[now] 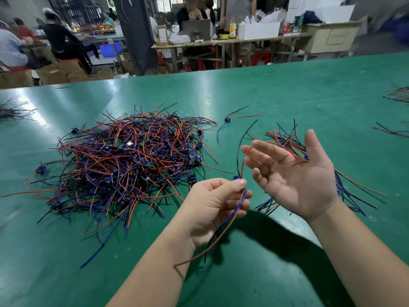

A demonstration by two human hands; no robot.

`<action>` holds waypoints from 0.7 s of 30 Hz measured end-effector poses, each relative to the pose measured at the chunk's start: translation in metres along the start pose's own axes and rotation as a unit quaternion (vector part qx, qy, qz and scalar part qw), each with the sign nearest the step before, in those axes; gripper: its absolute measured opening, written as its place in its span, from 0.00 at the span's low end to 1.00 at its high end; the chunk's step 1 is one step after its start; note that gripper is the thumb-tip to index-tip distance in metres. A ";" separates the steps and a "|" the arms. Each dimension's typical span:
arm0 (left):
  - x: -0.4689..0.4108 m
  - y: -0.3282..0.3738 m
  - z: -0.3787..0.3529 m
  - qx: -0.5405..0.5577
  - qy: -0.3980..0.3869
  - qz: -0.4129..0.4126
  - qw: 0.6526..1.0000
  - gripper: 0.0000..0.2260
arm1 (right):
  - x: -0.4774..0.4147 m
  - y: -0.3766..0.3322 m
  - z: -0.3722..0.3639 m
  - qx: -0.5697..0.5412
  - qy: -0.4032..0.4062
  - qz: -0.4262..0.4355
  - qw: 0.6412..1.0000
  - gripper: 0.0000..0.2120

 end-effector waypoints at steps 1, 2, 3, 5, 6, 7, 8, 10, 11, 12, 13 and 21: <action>0.001 -0.001 -0.001 -0.005 -0.008 -0.002 1.000 0.09 | 0.000 0.000 0.000 -0.007 -0.008 0.000 1.000 0.40; 0.001 -0.001 -0.001 -0.010 -0.014 -0.005 1.000 0.09 | 0.000 0.001 0.000 -0.010 -0.009 0.002 1.000 0.40; 0.001 -0.001 -0.001 -0.017 -0.015 -0.007 1.000 0.09 | 0.000 0.001 -0.001 -0.005 -0.003 0.007 1.000 0.37; 0.001 -0.001 0.000 -0.026 -0.003 -0.009 1.000 0.09 | -0.002 0.004 -0.003 0.037 0.038 0.027 0.998 0.22; 0.000 -0.002 0.000 -0.022 0.009 -0.010 1.000 0.07 | -0.003 0.005 -0.003 0.072 0.068 0.041 0.994 0.14; -0.001 -0.002 0.001 -0.016 0.021 -0.012 1.000 0.05 | -0.004 0.008 -0.002 0.109 0.093 0.052 0.988 0.07; -0.002 -0.002 0.002 -0.009 0.032 -0.014 0.999 0.02 | -0.006 0.011 -0.001 0.142 0.111 0.059 0.982 0.06; -0.003 -0.002 0.004 -0.006 0.044 -0.020 0.999 0.01 | -0.007 0.017 0.002 0.201 0.149 0.067 0.966 0.09; -0.003 -0.002 0.004 -0.012 0.045 -0.023 0.999 0.01 | -0.007 0.019 0.003 0.227 0.167 0.071 0.957 0.10; -0.003 -0.002 0.004 -0.018 0.045 -0.026 0.998 0.01 | -0.007 0.020 0.004 0.248 0.179 0.071 0.949 0.10; -0.003 -0.002 0.004 -0.025 0.043 -0.029 0.998 0.02 | -0.008 0.021 0.004 0.260 0.188 0.067 0.945 0.10; -0.001 -0.005 0.001 -0.054 0.005 -0.052 0.997 0.05 | -0.006 0.022 0.009 0.242 0.161 -0.054 0.955 0.12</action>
Point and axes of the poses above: each hand's wrist, its own x-axis away from the middle knuckle, its own z-axis out of the back of the hand, y = z × x, the point moved 2 cm from there along -x, towards the middle knuckle, and after that the axes turned 4 degrees about y, right-handed, at the moved point
